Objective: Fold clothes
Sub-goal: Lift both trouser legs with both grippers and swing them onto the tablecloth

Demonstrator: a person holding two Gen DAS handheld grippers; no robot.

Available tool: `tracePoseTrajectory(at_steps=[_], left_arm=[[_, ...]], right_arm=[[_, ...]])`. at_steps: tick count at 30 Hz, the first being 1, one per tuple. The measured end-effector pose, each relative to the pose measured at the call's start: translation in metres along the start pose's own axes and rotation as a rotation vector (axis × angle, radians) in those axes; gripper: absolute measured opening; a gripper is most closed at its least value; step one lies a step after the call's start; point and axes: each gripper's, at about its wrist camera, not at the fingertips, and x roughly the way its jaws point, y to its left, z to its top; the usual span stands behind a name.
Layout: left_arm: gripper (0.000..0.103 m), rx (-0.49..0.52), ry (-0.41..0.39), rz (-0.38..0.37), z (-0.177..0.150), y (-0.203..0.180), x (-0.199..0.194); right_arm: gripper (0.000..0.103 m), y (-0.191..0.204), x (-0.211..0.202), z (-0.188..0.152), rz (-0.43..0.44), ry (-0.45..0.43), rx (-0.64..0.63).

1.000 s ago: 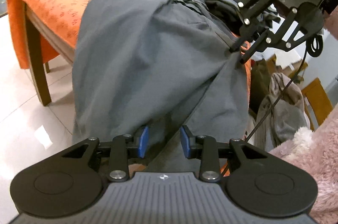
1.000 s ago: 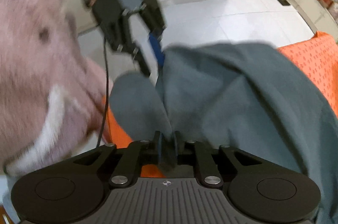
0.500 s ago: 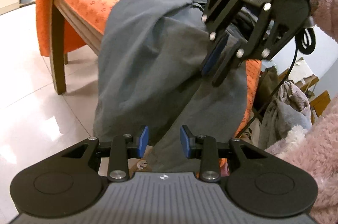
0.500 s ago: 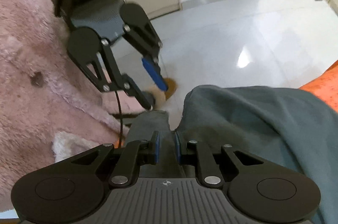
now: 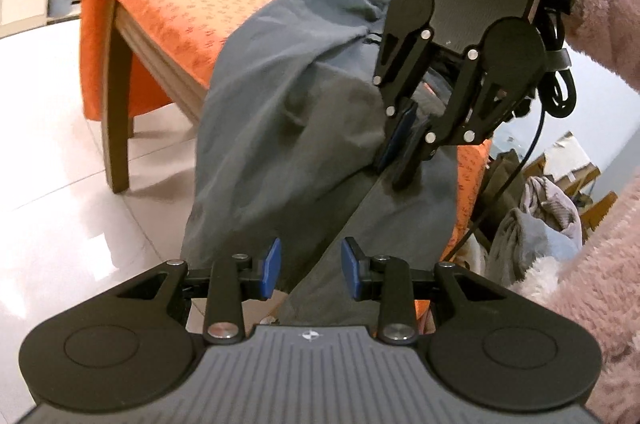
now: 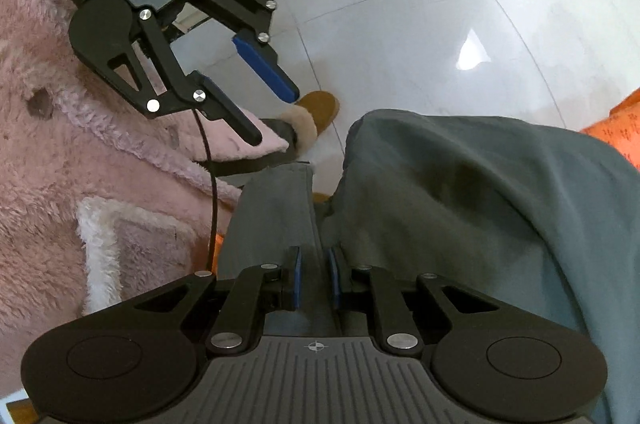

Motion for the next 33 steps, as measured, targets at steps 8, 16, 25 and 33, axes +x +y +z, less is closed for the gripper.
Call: tracePoseTrajectory(at_steps=[8,16,25,33], left_arm=[[0.038,0.089,-0.024,-0.079,0.025,-0.01,0.007],[0.038,0.214,-0.042,-0.175,0.066,-0.027,0.007],[0.038,0.336,-0.048,-0.278,0.099,-0.052,0.007],[0.008,0.421,0.004,-0.318,0.115,-0.064,0.017]], right_arm=[[0.005,0.037,-0.041,-0.011,-0.098,-0.138,-0.123],[0.005,0.067,-0.092,-0.038,-0.247,-0.258,-0.169],[0.005,0.085,-0.121,-0.066,-0.332,-0.364,-0.168],[0.005,0.084,-0.125,-0.074,-0.365,-0.396,-0.134]])
